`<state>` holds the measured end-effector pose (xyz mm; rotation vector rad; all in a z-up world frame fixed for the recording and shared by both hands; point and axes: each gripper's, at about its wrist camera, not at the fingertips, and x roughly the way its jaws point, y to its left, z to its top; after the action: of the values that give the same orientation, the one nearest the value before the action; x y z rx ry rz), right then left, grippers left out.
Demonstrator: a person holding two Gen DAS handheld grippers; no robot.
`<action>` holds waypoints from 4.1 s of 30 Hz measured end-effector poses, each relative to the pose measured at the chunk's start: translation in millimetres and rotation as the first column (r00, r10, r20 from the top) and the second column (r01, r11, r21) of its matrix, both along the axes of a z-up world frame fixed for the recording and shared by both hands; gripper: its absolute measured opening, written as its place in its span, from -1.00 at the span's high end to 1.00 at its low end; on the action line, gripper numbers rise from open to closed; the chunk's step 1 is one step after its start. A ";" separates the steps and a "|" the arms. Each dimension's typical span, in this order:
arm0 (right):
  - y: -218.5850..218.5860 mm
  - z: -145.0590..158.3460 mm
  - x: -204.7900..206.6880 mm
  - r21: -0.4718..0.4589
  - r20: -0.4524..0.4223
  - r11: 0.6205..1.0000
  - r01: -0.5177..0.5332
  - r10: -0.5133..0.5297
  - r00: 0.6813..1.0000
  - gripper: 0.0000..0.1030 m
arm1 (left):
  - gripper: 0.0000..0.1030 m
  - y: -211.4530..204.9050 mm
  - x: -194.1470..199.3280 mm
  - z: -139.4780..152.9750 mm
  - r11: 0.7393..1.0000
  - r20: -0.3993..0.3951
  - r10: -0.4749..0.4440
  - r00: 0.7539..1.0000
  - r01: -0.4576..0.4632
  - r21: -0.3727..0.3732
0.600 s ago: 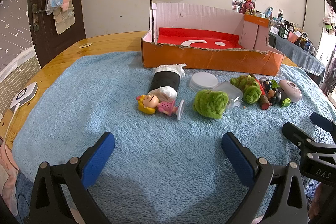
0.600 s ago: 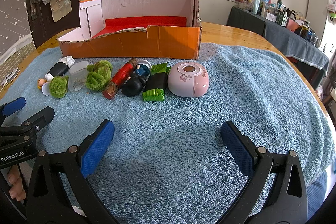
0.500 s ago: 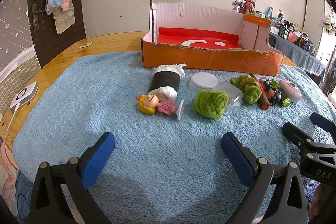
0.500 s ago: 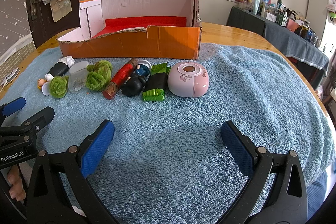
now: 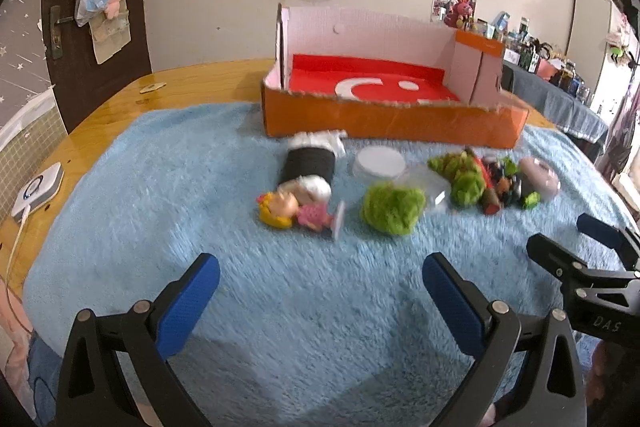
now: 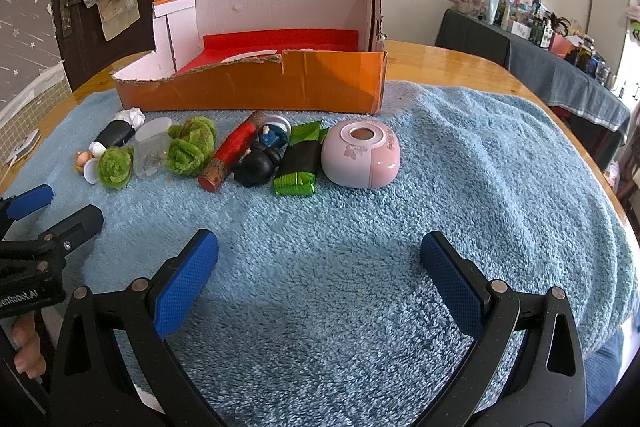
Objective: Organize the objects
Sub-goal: 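Move both grippers toward the items on the towel, then grasp the black-and-white wrapped figure with the left gripper while the right grasps the pink speaker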
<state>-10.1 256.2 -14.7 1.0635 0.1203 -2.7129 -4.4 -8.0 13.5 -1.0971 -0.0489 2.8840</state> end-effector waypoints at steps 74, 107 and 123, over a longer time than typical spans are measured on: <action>30.1 13.8 -71.3 -0.094 0.116 0.993 -0.077 0.088 0.989 0.49 | 0.30 -13.7 -73.1 20.7 0.986 0.125 -0.169 0.978 0.169 0.013; 37.0 16.8 -99.8 0.075 0.126 0.989 -0.129 0.119 0.985 -0.46 | 0.07 -7.8 -80.3 5.4 0.981 0.156 -0.180 0.971 0.188 -0.036; 19.7 33.9 -82.7 0.082 0.048 0.971 -0.226 0.223 0.974 0.09 | 0.32 -8.4 -72.4 32.3 0.980 0.087 -0.195 0.977 0.197 -0.017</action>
<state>-92.8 276.0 19.2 1.0551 0.3348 -2.5027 -76.8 -16.4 45.8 -1.1576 0.0888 2.6706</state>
